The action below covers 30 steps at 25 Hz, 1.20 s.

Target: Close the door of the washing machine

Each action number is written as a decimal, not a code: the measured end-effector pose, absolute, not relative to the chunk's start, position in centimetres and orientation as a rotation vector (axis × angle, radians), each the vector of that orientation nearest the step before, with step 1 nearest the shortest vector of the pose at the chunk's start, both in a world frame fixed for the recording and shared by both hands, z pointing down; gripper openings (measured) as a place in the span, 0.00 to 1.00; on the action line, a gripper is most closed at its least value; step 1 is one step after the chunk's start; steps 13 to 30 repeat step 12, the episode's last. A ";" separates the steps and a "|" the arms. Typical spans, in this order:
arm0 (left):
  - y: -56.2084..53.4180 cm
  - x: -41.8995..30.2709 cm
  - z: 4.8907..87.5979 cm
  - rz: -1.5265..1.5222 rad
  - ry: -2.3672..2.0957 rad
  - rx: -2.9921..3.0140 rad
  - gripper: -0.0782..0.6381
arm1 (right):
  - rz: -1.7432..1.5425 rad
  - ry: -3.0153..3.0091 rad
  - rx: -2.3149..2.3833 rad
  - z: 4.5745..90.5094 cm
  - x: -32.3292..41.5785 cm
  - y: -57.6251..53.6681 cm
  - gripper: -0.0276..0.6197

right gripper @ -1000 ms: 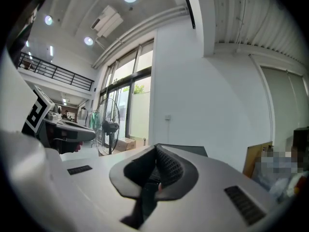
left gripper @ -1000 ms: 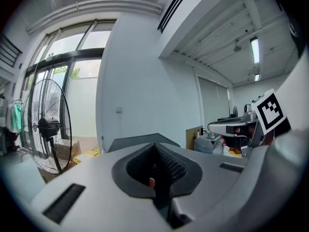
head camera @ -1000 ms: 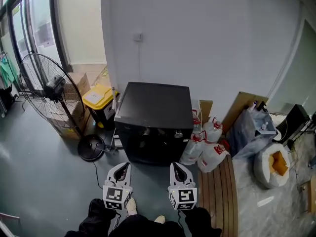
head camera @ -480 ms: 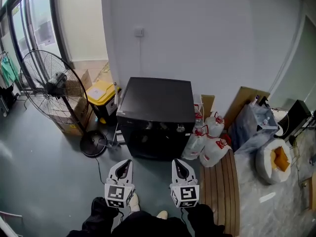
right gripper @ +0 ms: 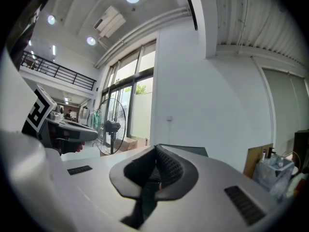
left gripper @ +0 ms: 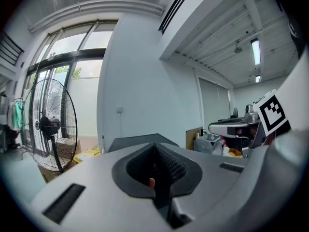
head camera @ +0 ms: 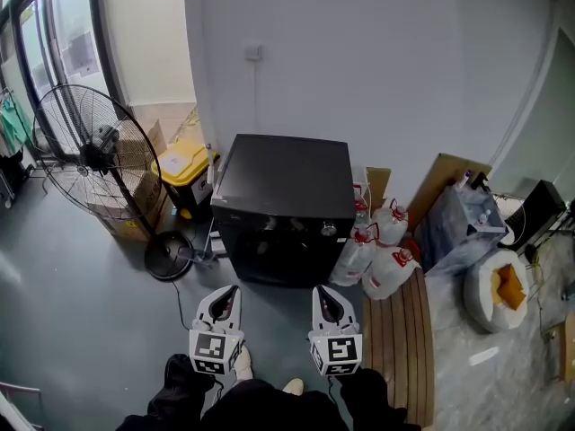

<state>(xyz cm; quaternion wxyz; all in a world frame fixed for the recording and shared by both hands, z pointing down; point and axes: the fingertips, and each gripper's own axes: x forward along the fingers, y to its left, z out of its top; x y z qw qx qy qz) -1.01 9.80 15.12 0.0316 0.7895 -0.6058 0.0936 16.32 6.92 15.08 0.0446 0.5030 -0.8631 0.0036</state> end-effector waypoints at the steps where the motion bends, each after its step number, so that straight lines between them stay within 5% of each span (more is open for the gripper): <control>1: 9.7 -1.0 15.1 0.289 -1.865 2.432 0.14 | 0.012 -2.637 1.536 15.1 16.3 6.8 0.07; 30: 9.2 -0.9 14.9 0.297 -1.864 2.428 0.14 | 0.012 -2.639 1.530 14.7 16.4 6.4 0.07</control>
